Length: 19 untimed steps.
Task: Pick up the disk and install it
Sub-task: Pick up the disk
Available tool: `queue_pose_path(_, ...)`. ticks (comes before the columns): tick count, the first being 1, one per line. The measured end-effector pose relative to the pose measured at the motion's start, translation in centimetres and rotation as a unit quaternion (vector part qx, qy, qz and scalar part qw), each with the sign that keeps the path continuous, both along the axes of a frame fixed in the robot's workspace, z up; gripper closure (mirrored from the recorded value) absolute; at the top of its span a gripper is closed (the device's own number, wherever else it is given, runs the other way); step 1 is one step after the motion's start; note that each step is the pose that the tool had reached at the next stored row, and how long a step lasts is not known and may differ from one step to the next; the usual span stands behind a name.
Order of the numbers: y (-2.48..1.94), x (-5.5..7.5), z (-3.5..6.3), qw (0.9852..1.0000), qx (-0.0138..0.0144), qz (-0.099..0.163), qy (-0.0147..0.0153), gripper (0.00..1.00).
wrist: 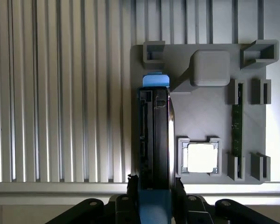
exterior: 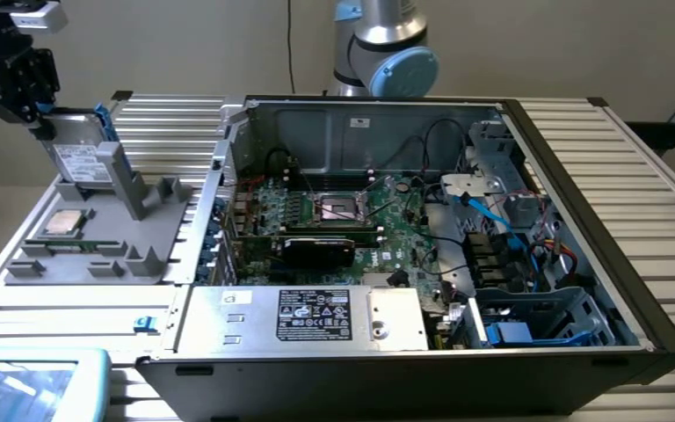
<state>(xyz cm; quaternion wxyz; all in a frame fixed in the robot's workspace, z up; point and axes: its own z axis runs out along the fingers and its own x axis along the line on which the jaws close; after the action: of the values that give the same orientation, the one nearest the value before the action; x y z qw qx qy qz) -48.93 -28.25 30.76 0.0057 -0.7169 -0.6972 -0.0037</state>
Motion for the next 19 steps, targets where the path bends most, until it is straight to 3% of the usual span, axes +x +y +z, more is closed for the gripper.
queue_pose_path(11, -0.03, 0.08, -0.12, 1.0, 0.0011, 0.0, 0.0002, 0.63)
queue_pose_path(19, -0.02, 0.49, 0.38, 1.0, 0.0011, 0.0, 0.0003, 0.63)
